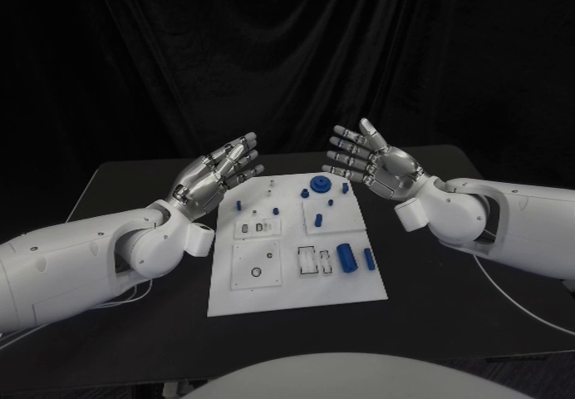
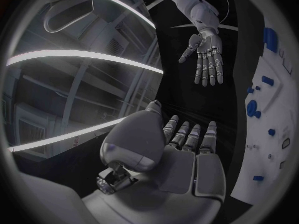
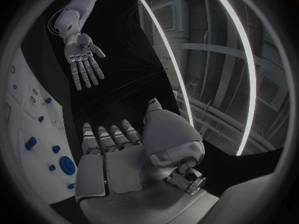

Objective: Assemble the parts on the task board

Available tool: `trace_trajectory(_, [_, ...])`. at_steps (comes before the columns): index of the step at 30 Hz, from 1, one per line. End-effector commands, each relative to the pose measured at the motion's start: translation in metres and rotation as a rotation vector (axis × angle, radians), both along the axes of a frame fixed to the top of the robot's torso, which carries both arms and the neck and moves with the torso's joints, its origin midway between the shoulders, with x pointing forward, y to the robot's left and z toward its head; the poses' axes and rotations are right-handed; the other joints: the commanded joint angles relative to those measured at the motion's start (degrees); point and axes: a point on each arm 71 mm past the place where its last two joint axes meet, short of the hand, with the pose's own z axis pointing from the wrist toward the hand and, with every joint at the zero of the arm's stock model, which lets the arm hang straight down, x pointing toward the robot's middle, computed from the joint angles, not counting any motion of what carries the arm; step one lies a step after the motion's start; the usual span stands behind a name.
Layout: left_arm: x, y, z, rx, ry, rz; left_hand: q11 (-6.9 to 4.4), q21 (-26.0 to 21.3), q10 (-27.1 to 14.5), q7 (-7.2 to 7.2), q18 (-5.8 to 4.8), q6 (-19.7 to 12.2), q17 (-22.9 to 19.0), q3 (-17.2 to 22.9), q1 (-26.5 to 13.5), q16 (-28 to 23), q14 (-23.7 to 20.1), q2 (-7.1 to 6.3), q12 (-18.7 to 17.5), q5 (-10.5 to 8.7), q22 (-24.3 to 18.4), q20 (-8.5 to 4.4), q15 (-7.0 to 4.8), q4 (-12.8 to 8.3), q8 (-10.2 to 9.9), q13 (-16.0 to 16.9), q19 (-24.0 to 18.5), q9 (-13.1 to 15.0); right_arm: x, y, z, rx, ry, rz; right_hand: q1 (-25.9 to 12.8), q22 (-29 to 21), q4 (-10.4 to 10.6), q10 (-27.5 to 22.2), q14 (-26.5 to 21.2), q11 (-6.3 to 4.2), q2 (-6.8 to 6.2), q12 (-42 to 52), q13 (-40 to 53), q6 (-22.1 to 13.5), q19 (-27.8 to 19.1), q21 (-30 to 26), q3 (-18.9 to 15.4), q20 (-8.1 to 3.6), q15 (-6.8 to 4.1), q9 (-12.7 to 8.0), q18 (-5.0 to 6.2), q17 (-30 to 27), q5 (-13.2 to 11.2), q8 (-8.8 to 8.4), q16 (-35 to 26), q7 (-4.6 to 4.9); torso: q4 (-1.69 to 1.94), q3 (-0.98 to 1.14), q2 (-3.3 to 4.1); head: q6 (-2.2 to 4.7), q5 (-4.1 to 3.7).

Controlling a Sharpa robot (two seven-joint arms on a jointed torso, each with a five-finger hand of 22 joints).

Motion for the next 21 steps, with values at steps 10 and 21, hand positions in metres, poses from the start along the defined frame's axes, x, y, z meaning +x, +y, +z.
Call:
trace_trajectory(10, [-0.017, 0.027, 0.023, -0.092, -0.211, 0.061, 1.01, 1.21, 0.95, 1.46, 1.01, 4.37, 0.52, 2.54, 4.4, 0.91, 2.01, -0.59, 2.45, 5.6, 0.35, 0.56, 0.75, -3.79, 0.75, 0.31, 1.96, 0.51, 0.003, -0.013, 0.021, -0.035, -0.073, -0.007, 9.92, 1.81, -8.4, 1.92, 8.79, 3.27, -1.07, 9.81, 1.23, 3.72, 12.9, 5.38, 1.94, 0.34, 1.36, 0.69, -0.37, 2.33, 11.02, 4.6, 7.34, 1.71, 0.68, -0.27, 3.14, -1.38, 0.35])
trace_trajectory(21, [-0.028, 0.049, 0.036, -0.105, -0.239, 0.1, 2.01, 1.79, 1.81, 1.77, 0.95, 6.06, 0.71, 6.28, 5.13, 1.38, 2.91, -0.97, 4.15, 8.13, 0.45, 0.5, 0.8, -7.75, 1.01, 0.57, 2.94, 0.7, 0.022, -0.024, 0.056, -0.183, -0.217, -0.103, 20.01, 6.11, -19.22, 10.1, 29.49, 6.61, -1.64, 32.39, 4.08, 11.64, 39.09, 17.99, 7.57, -0.81, 0.59, 1.88, 1.03, 6.58, 14.96, 12.0, 23.25, 3.98, 1.29, -0.17, 6.41, -1.38, -0.11])
